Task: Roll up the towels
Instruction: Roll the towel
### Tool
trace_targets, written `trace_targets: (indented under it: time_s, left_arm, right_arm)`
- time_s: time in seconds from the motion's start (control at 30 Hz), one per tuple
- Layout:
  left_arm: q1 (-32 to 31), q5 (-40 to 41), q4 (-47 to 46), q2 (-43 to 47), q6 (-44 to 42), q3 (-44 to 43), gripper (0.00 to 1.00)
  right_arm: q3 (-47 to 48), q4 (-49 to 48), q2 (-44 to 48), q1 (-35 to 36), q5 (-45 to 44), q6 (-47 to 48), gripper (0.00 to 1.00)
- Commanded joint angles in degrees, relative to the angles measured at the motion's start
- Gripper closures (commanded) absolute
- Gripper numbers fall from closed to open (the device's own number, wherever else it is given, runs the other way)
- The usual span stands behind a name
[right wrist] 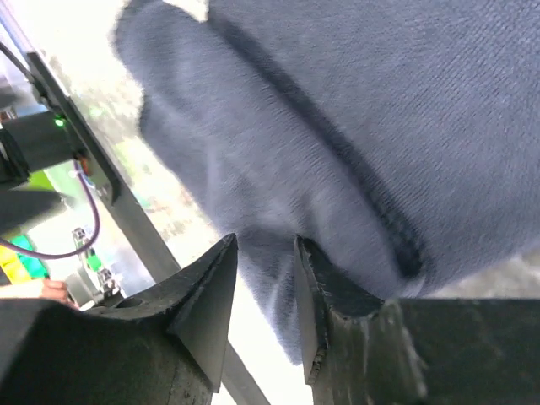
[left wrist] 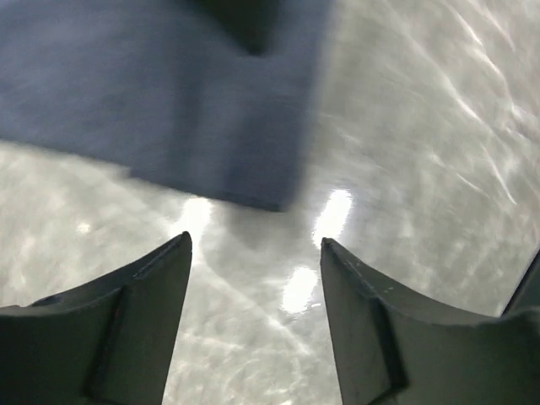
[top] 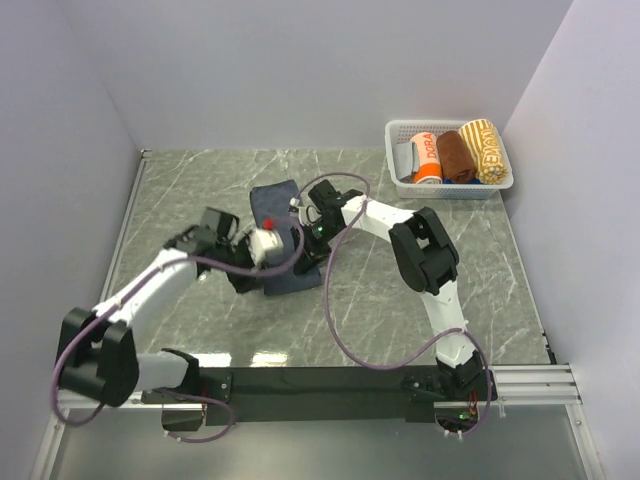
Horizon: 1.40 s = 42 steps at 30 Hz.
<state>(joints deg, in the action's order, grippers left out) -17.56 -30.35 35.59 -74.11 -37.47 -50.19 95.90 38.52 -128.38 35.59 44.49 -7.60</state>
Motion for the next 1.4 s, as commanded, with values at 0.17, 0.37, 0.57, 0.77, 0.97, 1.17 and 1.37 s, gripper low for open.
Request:
trace_targets:
  time_s: [0.17,0.37,0.57,0.77,0.97,1.17,1.37]
  left_arm:
    - [-20.6,17.5,-16.7,10.4,-2.9,13.6,0.28]
    - [-25.1,23.6,-25.4,4.3,-2.1,14.2,0.28]
    - [-25.1,24.6,-27.9,-2.4,-1.8,13.3,0.32]
    - [-24.3,25.5,-27.2,-7.1,-1.0,13.6,0.5]
    - [-21.3,20.0,-20.6,-9.5,-2.1,12.1,0.73]
    - [-11.5,2.1,-0.9,-15.6,-5.1,1.1,0.92]
    - [-6.4,-6.8,15.4,-25.3,-9.2,-9.9,0.99]
  right_arm:
    - [-1.2,-2.7,9.6,-0.4,0.3,-2.3,0.59]
    - [3.8,0.0,1.7,-0.2,2.5,0.2,0.67]
    - [5.6,-1.0,-3.9,-0.3,2.8,-1.2,0.73]
    - [3.7,-3.5,-4.9,-1.5,4.8,-3.8,0.77]
    - [1.6,-5.9,-2.1,-2.8,7.2,-7.8,0.78]
    - [6.9,-1.3,5.2,-11.3,-1.0,-0.6,0.61]
    - [-3.7,-1.1,18.0,-16.7,-6.2,8.6,0.5]
